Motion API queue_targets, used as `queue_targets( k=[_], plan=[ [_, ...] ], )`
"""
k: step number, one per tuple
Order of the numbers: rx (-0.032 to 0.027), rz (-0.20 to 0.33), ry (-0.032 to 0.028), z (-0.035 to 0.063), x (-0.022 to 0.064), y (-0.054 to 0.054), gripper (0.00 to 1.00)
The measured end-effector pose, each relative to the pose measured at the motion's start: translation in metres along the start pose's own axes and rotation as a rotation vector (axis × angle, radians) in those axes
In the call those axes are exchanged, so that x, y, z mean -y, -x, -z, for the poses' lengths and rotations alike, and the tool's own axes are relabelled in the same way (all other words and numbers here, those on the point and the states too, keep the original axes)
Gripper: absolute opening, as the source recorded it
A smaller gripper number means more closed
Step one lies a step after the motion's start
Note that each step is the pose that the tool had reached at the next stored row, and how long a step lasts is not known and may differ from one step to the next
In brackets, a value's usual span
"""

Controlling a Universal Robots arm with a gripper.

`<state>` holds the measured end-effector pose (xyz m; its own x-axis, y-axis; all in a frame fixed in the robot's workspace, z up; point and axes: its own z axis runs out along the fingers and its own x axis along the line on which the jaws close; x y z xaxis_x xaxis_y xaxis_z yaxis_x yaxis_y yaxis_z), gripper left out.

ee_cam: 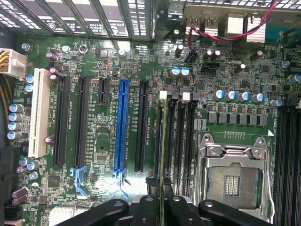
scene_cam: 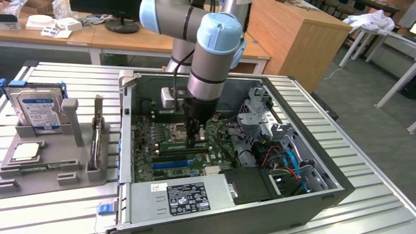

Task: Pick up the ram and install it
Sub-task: 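Insert the ram into the slot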

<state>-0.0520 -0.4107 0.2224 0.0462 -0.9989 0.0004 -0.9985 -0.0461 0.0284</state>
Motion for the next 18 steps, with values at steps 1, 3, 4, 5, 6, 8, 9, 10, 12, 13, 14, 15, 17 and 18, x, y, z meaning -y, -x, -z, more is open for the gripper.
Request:
queue_targets(
  k=[1,3,4,5,6,8,9,10,12,13,14,15,17,18],
  plan=[
    [0.0000,0.000,0.0000,0.0000,0.0003,0.0000,0.14],
    [0.0000,0.000,0.0002,0.0001,0.0007,-0.0001,0.14],
    [0.0000,0.000,0.0001,0.0001,0.0007,-0.0001,0.14],
    [0.0001,0.000,0.0001,0.0000,0.0008,-0.0001,0.14],
    [0.0001,0.000,0.0000,0.0000,0.0008,-0.0001,0.14],
    [0.0001,0.000,0.0001,0.0000,0.0008,-0.0001,0.14],
    [0.0000,0.000,0.0000,0.0000,0.0008,-0.0001,0.14],
    [0.0000,0.000,0.0001,0.0000,0.0008,-0.0001,0.14],
    [-0.0001,0.000,0.0001,0.0000,0.0008,-0.0001,0.14],
    [-0.0001,0.000,0.0001,-0.0002,0.0008,-0.0001,0.14],
    [-0.0003,0.000,0.0000,-0.0005,0.0009,-0.0001,0.14],
    [-0.0005,0.000,0.0000,-0.0008,0.0009,-0.0001,0.14],
    [-0.0011,0.000,0.0000,-0.0014,0.0009,-0.0001,0.14],
    [-0.0015,0.000,0.0000,-0.0015,0.0009,-0.0001,0.14]
  ],
)
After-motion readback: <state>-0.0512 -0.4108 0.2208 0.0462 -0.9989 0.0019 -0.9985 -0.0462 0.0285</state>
